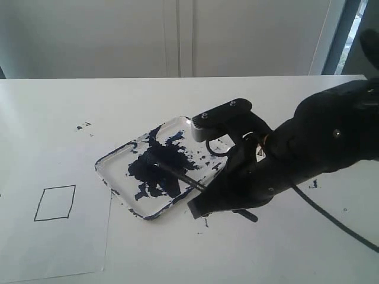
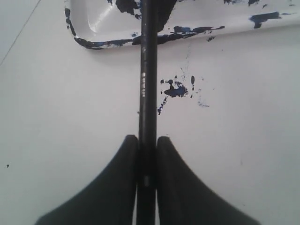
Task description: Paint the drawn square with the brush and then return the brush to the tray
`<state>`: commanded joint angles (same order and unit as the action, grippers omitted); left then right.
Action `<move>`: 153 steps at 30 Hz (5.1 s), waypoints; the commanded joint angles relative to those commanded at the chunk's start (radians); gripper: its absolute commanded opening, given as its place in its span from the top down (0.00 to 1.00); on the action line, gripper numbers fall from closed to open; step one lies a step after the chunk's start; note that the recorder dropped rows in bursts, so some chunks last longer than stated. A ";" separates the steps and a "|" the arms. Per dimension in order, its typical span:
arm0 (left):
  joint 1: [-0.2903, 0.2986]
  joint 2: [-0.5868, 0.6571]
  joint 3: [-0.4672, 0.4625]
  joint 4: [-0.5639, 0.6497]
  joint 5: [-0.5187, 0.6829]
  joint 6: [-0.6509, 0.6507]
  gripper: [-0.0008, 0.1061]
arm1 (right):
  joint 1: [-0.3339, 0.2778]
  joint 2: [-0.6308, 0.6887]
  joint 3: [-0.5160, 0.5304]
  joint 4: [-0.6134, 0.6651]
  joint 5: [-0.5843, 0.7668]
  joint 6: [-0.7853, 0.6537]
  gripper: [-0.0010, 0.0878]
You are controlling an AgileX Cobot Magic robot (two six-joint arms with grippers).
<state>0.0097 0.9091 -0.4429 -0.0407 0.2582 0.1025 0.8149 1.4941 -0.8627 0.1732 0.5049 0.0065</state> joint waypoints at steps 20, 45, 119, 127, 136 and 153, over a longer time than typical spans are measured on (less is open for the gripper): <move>0.000 -0.002 0.000 -0.048 -0.004 0.004 0.55 | 0.000 0.171 0.002 -0.200 -0.011 0.089 0.85; 0.000 -0.002 0.000 -0.048 -0.004 0.010 0.55 | 0.080 0.171 0.066 -0.308 -0.078 0.025 0.67; -0.003 0.071 0.000 -0.194 0.116 0.171 0.55 | 0.082 0.179 -0.455 0.122 0.610 -0.373 0.99; -0.003 0.188 0.000 -0.280 0.107 0.287 0.55 | 0.082 0.179 -0.465 0.076 0.596 -0.369 0.99; -0.003 0.327 0.000 -0.297 -0.014 0.366 0.55 | 0.082 0.179 -0.465 0.076 0.589 -0.369 0.99; -0.139 0.475 0.000 -0.297 -0.138 0.452 0.55 | 0.082 0.179 -0.465 0.076 0.570 -0.369 0.99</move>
<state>-0.1294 1.3845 -0.4429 -0.3374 0.1199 0.5549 0.8970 1.6736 -1.3279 0.2490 1.0752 -0.3624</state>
